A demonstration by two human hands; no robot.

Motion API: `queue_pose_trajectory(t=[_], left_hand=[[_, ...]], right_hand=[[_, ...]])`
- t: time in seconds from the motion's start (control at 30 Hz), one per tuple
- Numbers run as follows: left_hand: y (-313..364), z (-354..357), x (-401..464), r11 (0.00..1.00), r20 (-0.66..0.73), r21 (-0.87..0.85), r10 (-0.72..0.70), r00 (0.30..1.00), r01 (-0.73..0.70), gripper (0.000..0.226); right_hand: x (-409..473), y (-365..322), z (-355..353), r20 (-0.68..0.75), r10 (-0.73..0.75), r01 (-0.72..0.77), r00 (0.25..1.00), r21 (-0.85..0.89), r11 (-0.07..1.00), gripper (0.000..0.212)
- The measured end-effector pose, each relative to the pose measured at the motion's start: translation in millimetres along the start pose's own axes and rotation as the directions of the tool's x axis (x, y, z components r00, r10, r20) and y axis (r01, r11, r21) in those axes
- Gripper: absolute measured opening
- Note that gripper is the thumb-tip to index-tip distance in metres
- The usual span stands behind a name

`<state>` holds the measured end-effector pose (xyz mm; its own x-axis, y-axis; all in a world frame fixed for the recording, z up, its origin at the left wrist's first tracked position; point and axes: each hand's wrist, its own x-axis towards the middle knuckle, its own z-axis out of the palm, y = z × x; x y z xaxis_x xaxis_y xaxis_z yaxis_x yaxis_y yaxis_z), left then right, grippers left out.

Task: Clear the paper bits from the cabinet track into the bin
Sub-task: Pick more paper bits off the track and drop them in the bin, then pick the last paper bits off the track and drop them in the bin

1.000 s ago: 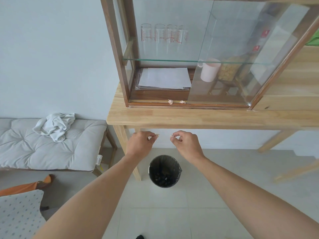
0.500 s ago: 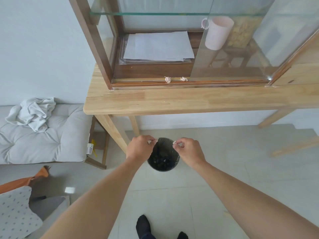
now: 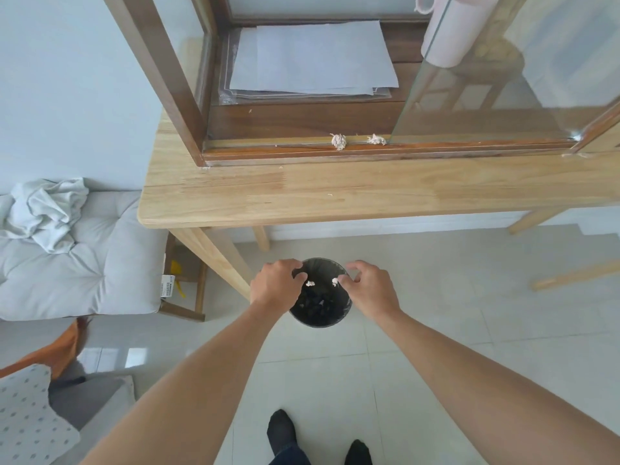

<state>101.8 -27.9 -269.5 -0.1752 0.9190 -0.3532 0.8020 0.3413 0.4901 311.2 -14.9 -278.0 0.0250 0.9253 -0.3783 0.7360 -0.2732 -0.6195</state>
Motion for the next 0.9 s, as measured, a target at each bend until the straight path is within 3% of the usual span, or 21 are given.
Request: queue_pose_trajectory(t=[0.47,0.9], left_hand=[[1.9,-38.5,-58.6,0.998,-0.093,0.030,0.057,0.994,-0.055,0.034],[45.2,-135.6,-115.2,0.987,-0.211,0.054,0.158,0.965,-0.150,0.037]], right_hand=[[-46.7,-21.5,-46.9,-0.042,-0.099,0.099,0.994,-0.015,0.995,0.039],[-78.1,-88.7,-130.4,-0.184,-0.275,0.283,0.944,0.018,0.959,0.034]])
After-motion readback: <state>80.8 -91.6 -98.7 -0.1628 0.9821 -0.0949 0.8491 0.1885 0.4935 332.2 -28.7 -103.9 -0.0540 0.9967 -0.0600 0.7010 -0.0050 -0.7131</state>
